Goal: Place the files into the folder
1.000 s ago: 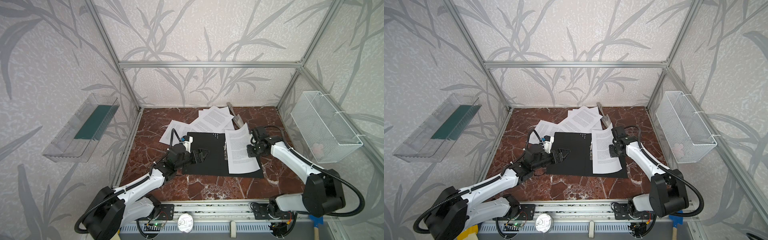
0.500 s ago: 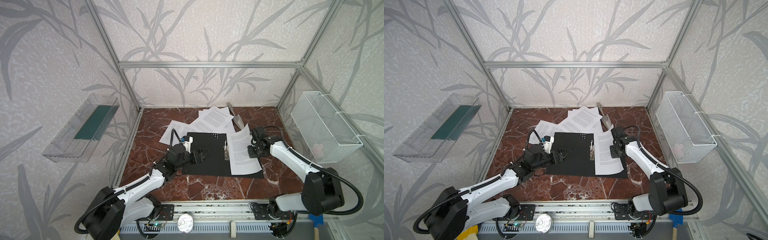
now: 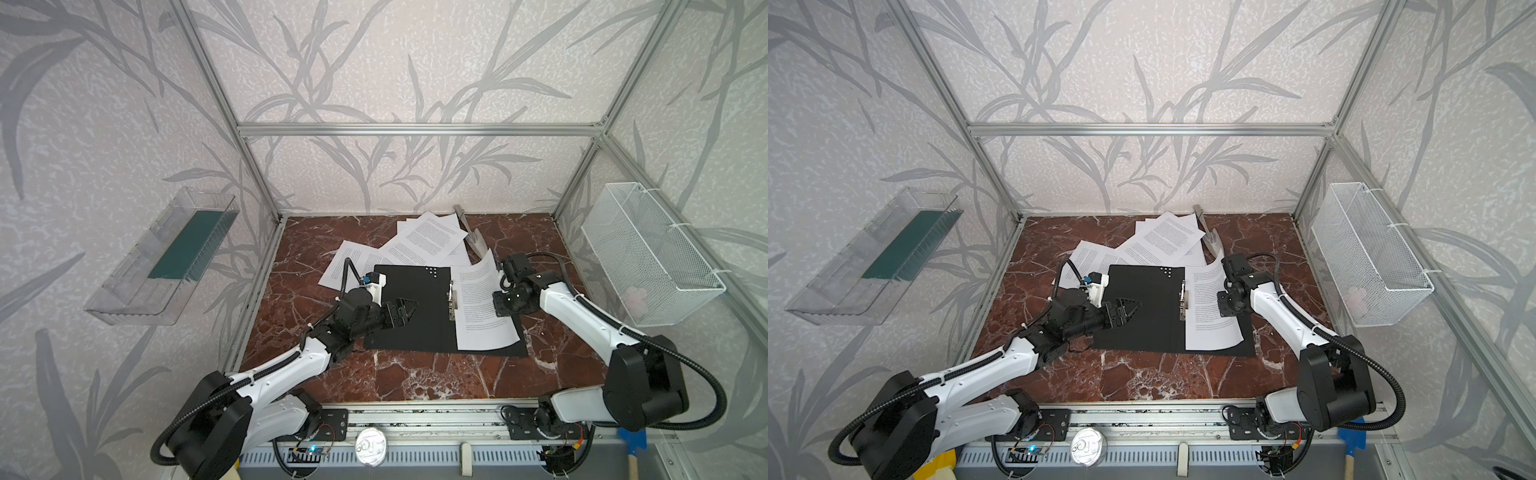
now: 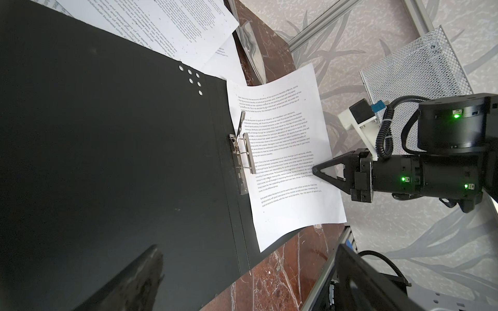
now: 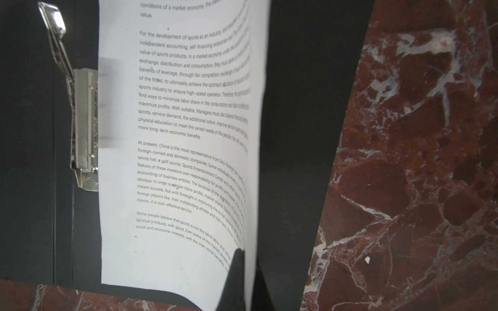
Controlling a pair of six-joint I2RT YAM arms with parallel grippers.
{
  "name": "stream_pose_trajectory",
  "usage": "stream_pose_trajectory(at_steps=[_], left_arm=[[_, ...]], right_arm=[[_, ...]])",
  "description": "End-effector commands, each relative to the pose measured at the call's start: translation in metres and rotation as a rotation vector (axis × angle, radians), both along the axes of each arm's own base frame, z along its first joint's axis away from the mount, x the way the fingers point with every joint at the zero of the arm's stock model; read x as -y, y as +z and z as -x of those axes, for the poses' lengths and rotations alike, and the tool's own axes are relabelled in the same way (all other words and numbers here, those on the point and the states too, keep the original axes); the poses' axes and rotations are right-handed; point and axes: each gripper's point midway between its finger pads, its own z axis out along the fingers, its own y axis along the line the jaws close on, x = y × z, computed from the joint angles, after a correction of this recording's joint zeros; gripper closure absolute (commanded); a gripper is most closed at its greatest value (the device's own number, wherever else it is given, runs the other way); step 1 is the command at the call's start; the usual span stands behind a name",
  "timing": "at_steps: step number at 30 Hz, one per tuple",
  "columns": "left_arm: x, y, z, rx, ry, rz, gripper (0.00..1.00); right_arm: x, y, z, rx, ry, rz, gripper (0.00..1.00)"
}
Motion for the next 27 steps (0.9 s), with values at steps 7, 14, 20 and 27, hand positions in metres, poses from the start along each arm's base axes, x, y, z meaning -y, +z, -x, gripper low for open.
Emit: stream_pose_trajectory(at_steps=[7, 14, 20, 27], left_arm=[[0.001, 0.001, -0.003, 0.009, 0.001, -0.010, 0.01], [0.002, -0.002, -0.003, 0.001, 0.001, -0.014, 0.01], [0.002, -0.003, -0.004, -0.003, 0.000, -0.015, 0.01], [0.003, -0.004, -0.004, -0.007, -0.001, -0.017, 0.01]], right_arm=[[-0.007, -0.003, 0.006, -0.011, 0.001, -0.041, 1.00], [-0.003, -0.005, 0.010, -0.014, -0.006, -0.026, 1.00], [-0.004, -0.008, 0.009, -0.019, -0.002, -0.031, 1.00], [-0.004, -0.008, 0.006, -0.010, -0.006, -0.030, 0.93]])
